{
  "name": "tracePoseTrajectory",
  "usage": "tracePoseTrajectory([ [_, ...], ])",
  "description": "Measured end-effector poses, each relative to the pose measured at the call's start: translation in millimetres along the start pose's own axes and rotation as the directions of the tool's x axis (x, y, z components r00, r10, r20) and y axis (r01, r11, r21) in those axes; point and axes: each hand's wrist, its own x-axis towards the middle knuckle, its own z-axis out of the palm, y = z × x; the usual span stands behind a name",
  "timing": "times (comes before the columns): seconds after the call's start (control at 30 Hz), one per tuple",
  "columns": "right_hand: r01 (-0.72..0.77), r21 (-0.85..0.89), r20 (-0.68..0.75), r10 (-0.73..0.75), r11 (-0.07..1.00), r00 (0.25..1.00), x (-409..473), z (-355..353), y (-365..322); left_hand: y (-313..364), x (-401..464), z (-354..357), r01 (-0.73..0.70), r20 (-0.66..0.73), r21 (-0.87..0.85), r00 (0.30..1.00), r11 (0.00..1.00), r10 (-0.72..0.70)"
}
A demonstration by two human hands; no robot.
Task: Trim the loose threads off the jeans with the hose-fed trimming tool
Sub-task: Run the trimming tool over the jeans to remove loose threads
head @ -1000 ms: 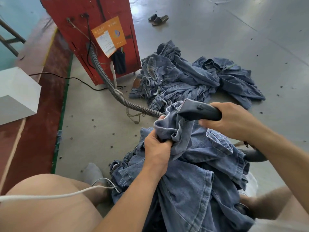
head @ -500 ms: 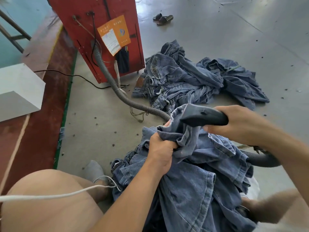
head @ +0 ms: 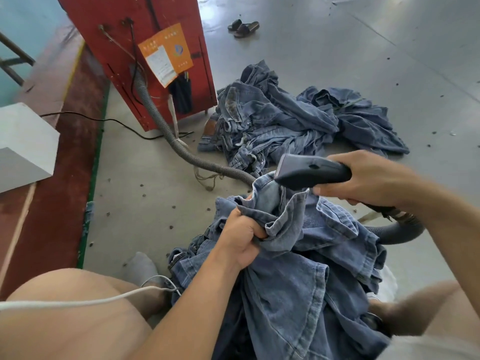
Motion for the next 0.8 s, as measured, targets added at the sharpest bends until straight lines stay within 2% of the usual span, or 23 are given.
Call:
tracePoseTrajectory([
  [0.07,0.028,-0.077,0.037,-0.025,0.997,0.999,0.6,12.9,-2.8,-3.3,1.0,0.1,0.016,0.006,0.093,1.0,0.996,-0.017],
  [0.13,0.03,-0.117,-0.066,-0.038,0.993,0.997,6.8,24.9,-4.5,-9.5,0.3,-2.7,0.051,-0.055,0.25,0.998,0.967,-0.038],
  [0.2,0.014,-0.051,-0.231,-0.025,0.999,0.973,11.6,23.2,-4.9,-12.9,-2.0,-3.8,0.071,-0.055,0.329,0.997,0.942,-0.056],
  [0.27,0.033,0.051,-0.301,-0.016,0.998,0.953,9.9,9.7,-0.9,-11.1,-3.2,-2.8,0.052,-0.023,0.309,0.999,0.949,-0.047],
  [0.33,0.055,0.077,-0.195,-0.039,0.996,0.98,2.6,-4.3,3.8,-5.6,-0.6,-3.5,-0.002,-0.024,0.179,1.0,0.984,0.006],
  [0.4,0.066,0.006,-0.003,-0.066,0.998,0.998,-5.1,-2.4,3.9,-1.9,1.9,-5.4,-0.062,-0.022,0.064,0.998,0.996,0.063],
  [0.47,0.093,-0.128,0.115,-0.078,0.987,0.99,-6.6,12.8,0.0,-3.9,2.2,-7.2,-0.108,0.023,0.076,0.994,0.991,0.107],
  [0.57,0.128,-0.214,0.073,-0.115,0.968,0.991,-0.4,32.4,-4.9,-14.3,0.2,-7.5,-0.149,0.122,0.257,0.985,0.955,0.121],
  [0.73,0.072,-0.069,-0.144,-0.082,0.995,0.986,1.4,26.0,-2.7,-11.4,0.5,-11.5,-0.129,0.1,0.334,0.99,0.934,0.101],
  [0.8,0.054,-0.02,-0.137,-0.056,0.998,0.989,-1.6,14.1,1.0,-8.0,0.1,-12.1,-0.129,0.071,0.334,0.991,0.934,0.112],
])
